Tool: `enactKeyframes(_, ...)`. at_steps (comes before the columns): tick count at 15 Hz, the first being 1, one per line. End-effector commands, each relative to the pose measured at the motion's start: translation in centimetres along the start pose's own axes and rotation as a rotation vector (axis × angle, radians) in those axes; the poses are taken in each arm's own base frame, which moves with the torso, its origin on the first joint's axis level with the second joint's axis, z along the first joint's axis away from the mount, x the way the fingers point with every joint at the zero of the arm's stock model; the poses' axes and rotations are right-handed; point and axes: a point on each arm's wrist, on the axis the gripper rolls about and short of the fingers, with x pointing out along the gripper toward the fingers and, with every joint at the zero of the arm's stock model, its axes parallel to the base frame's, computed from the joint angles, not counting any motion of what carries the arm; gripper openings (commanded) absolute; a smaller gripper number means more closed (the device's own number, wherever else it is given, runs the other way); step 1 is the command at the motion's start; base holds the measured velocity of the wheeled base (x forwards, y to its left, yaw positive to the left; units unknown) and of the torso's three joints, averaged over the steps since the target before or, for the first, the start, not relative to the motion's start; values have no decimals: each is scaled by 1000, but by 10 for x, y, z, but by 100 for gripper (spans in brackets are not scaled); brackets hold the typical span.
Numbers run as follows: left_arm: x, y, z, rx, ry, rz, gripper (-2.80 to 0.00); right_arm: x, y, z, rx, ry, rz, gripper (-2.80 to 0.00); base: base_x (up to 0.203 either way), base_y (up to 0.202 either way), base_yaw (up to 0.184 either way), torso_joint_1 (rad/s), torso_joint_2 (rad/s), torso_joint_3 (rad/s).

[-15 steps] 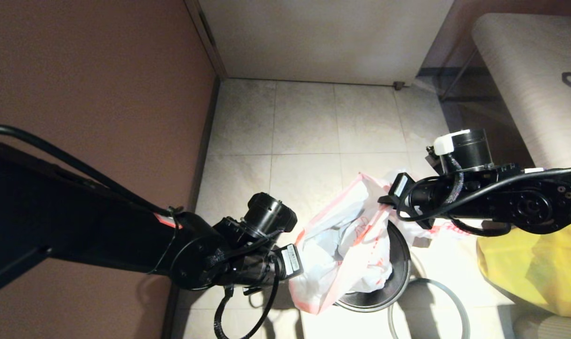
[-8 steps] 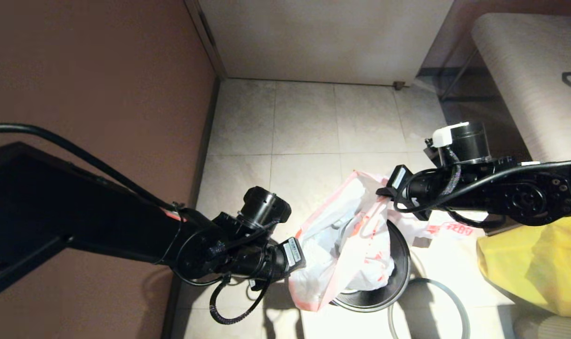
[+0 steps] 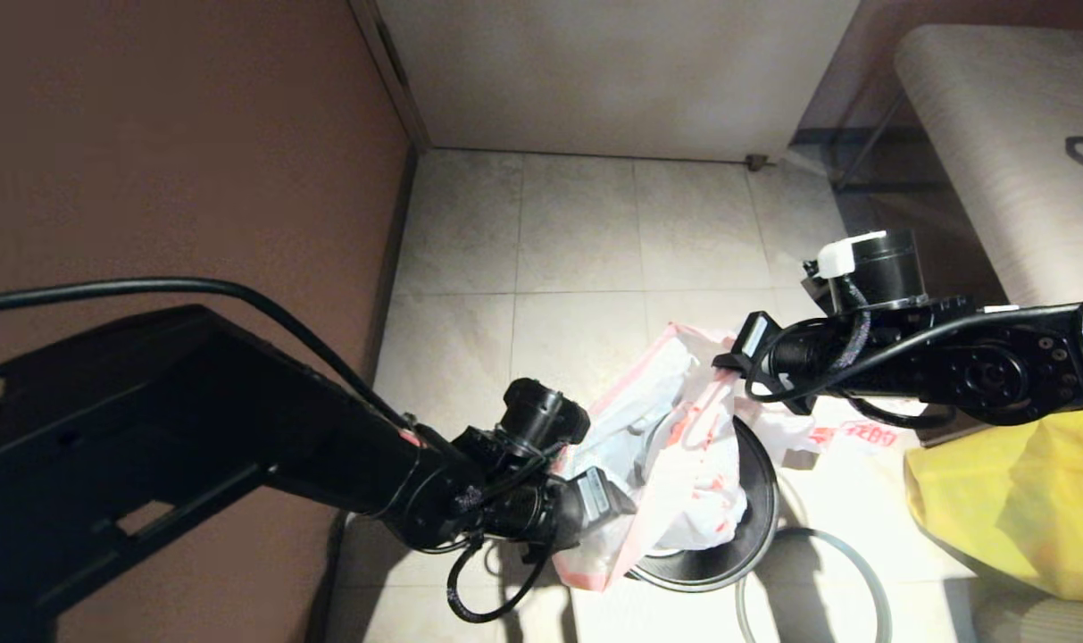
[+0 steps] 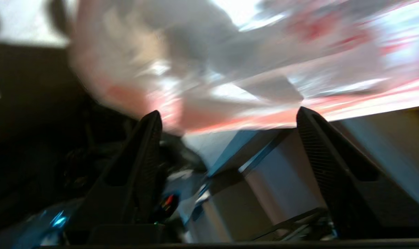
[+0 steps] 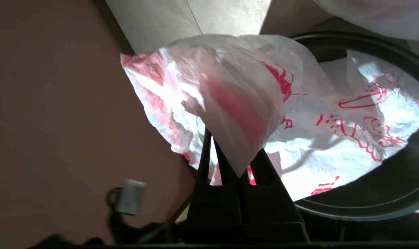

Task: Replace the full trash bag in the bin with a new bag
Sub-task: Put the new garbage bag on the trash can

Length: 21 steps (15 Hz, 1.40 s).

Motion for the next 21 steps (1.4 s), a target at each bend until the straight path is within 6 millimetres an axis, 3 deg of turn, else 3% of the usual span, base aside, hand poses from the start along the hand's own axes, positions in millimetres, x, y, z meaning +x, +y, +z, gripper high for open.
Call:
enactKeyframes(1,17,12,-12,-4,50,64,0,-4,2,4,5,-14,10,-280,0,0,0,0,0,0)
enactKeyframes(3,17,14,5,-27,-29,80,0,-16,5,11,8,-45,26,-280,0,0,0,0,0,0)
enactKeyframes(5,3,10,29,-49,-106,48,0,-30,7,16,11,-67,37,-280,0,0,0,0,0,0)
enactKeyframes(7,-4,4,31,-1,-121,33,0,-34,5,19,13,-77,34,-280,0,0,0,0,0,0)
enactKeyframes(8,-9,0,27,12,-123,20,-46,-34,5,19,14,-77,32,-280,0,0,0,0,0,0)
enactKeyframes(9,-16,-6,23,27,-132,5,-280,-32,2,16,16,-65,22,-280,0,0,0,0,0,0)
enactKeyframes(11,-16,-11,20,73,-147,8,-280,-28,-2,14,20,-56,12,-280,0,0,0,0,0,0)
enactKeyframes(13,3,-11,26,110,-147,26,-280,-29,-1,15,21,-59,17,-280,0,0,0,0,0,0)
enactKeyframes(16,26,-15,52,140,-198,27,-280,-30,1,16,22,-64,26,-280,0,0,0,0,0,0)
enactKeyframes(18,30,-20,75,153,-250,8,-280,-37,3,15,23,-62,38,-280,0,0,0,0,0,0)
enactKeyframes(21,49,-25,91,186,-235,44,-280,-52,6,15,22,-65,64,-280,0,0,0,0,0,0)
